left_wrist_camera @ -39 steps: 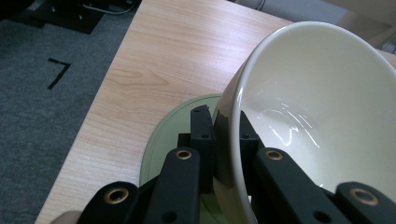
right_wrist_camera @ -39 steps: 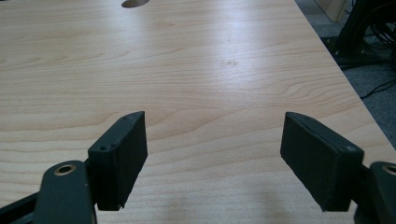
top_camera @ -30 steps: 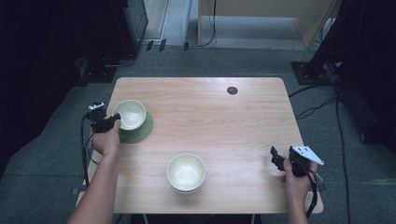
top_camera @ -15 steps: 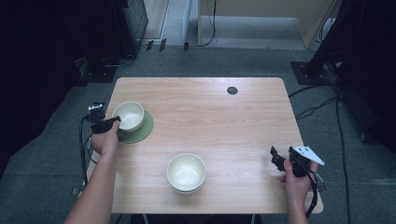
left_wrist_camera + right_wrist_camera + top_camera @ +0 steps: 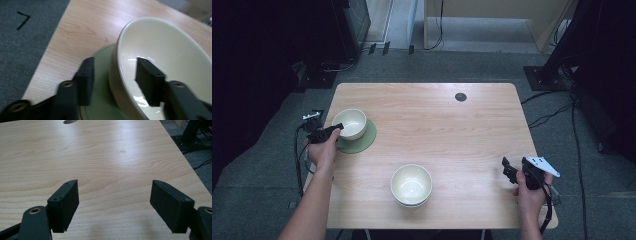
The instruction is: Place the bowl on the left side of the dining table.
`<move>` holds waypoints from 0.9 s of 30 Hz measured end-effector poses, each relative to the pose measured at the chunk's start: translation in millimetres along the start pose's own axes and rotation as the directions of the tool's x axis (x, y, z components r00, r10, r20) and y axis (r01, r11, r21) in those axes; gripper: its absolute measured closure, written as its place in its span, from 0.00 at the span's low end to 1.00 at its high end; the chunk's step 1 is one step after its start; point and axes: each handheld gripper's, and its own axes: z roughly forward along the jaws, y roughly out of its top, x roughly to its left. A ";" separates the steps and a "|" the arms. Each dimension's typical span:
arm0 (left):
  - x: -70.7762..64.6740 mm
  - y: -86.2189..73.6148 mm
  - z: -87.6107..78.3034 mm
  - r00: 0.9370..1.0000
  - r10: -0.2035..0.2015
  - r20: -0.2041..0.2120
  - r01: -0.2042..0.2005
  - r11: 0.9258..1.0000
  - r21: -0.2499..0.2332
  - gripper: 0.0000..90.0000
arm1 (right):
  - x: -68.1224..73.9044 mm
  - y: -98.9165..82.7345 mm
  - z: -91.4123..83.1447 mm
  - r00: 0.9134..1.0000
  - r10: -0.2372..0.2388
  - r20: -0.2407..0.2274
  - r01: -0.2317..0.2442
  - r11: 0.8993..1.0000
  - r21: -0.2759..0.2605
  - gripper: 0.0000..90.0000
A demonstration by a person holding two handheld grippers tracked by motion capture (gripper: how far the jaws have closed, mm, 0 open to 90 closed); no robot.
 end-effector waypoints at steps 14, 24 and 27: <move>-2.3 -14.4 -24.0 0.993 0.117 -0.021 -0.118 0.990 -0.077 0.12 | 1.4 -1.0 1.7 1.000 -0.003 0.001 0.003 1.000 0.007 0.26; -0.9 -28.8 -47.4 0.989 0.146 0.007 -0.143 0.975 -0.168 0.12 | 1.3 -1.8 1.9 1.000 0.000 0.005 0.000 1.000 0.010 0.25; -1.0 -34.1 -54.6 0.988 0.157 0.005 -0.154 0.971 -0.183 0.12 | 0.9 -1.7 1.7 1.000 0.005 0.004 -0.005 1.000 0.010 0.25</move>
